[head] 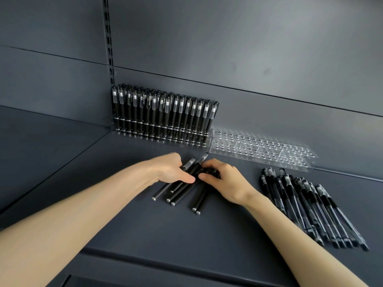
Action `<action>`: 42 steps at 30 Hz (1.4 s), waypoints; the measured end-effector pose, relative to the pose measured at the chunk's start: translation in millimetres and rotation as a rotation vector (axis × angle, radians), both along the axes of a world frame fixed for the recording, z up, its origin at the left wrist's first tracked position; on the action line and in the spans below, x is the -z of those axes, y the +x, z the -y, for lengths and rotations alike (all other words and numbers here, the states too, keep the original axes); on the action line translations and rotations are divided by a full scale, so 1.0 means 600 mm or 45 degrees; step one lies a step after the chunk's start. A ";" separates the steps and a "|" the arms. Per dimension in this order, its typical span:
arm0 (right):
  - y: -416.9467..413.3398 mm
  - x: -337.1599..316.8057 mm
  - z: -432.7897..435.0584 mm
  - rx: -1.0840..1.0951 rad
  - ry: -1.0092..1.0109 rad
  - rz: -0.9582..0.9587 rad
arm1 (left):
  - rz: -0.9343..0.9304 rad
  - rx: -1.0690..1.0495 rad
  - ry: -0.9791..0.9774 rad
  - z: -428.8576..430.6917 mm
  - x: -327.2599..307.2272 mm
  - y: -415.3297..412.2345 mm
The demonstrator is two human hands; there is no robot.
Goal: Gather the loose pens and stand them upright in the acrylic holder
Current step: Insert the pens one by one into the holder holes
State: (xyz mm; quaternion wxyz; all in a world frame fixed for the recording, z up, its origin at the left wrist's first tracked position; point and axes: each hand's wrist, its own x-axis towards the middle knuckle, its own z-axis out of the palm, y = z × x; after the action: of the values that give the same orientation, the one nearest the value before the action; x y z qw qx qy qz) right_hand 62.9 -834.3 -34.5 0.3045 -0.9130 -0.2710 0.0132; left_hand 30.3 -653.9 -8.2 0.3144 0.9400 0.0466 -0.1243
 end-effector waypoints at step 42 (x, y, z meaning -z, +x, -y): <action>0.116 -0.117 -0.232 0.448 0.838 0.774 | 1.014 -0.050 -0.970 -0.168 0.008 0.072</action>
State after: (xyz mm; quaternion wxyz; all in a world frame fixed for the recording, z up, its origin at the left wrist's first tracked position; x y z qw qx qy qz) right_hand 132.2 -695.0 35.9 0.4820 -0.7626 -0.1789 -0.3925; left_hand 73.7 -553.0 -13.2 0.6280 0.7329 -0.1067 0.2388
